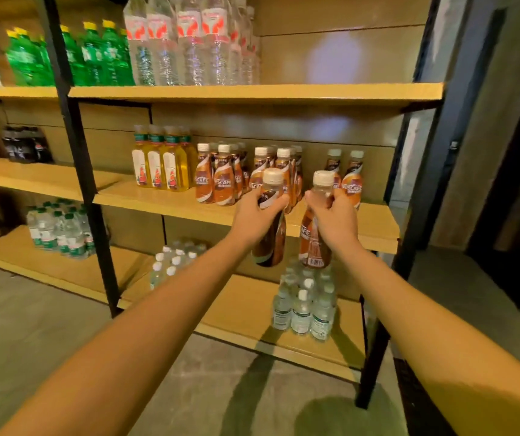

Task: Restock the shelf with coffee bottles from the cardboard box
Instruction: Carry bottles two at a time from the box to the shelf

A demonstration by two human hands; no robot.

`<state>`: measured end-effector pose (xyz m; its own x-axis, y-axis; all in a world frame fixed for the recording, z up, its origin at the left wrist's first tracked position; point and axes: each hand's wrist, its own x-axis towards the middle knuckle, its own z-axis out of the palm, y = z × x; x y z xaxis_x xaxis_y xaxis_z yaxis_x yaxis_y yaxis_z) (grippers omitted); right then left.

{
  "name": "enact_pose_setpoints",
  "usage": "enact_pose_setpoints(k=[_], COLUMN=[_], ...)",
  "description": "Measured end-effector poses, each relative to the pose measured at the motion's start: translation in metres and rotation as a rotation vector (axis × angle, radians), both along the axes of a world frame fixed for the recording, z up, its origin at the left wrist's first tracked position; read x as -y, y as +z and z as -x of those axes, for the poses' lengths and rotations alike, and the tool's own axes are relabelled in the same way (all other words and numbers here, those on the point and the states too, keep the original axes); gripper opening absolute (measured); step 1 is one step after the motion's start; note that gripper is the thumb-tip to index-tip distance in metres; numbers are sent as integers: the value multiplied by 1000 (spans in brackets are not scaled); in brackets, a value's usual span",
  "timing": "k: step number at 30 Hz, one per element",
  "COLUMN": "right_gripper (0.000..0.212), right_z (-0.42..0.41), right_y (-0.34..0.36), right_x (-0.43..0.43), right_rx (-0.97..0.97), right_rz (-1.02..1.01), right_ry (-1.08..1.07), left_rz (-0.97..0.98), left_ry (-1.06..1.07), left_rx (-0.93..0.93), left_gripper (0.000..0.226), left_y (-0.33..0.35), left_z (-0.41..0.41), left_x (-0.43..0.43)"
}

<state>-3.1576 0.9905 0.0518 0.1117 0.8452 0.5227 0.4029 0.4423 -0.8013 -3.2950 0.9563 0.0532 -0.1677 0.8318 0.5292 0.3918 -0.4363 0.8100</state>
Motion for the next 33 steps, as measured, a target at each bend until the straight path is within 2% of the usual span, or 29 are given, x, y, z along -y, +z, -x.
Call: enact_pose_setpoints(k=[4, 7, 10, 16, 22, 28, 33], right_gripper=[34, 39, 38, 36, 36, 28, 19], right_z=[-30, -47, -59, -71, -75, -79, -80], right_y=[20, 32, 36, 23, 12, 6, 3], right_x=[-28, -56, -82, -128, -165, -186, -189], right_rx=[5, 14, 12, -42, -20, -23, -24], right_rz=[-13, -27, -40, 25, 61, 31, 22], right_ry=[-88, -128, -152, -145, -178, -129, -57], left_rz=[-13, -6, -13, 46, 128, 107, 87], left_ry=[-67, -93, -128, -206, -281, -330, -354], left_rx=[21, 51, 57, 45, 36, 43, 38], left_gripper=[22, 16, 19, 9, 31, 24, 33], left_y=[20, 31, 39, 34, 20, 10, 2], left_z=[-23, -36, -48, -63, -65, -65, -67], left_x=[-32, -61, -86, -139, -191, -223, -234])
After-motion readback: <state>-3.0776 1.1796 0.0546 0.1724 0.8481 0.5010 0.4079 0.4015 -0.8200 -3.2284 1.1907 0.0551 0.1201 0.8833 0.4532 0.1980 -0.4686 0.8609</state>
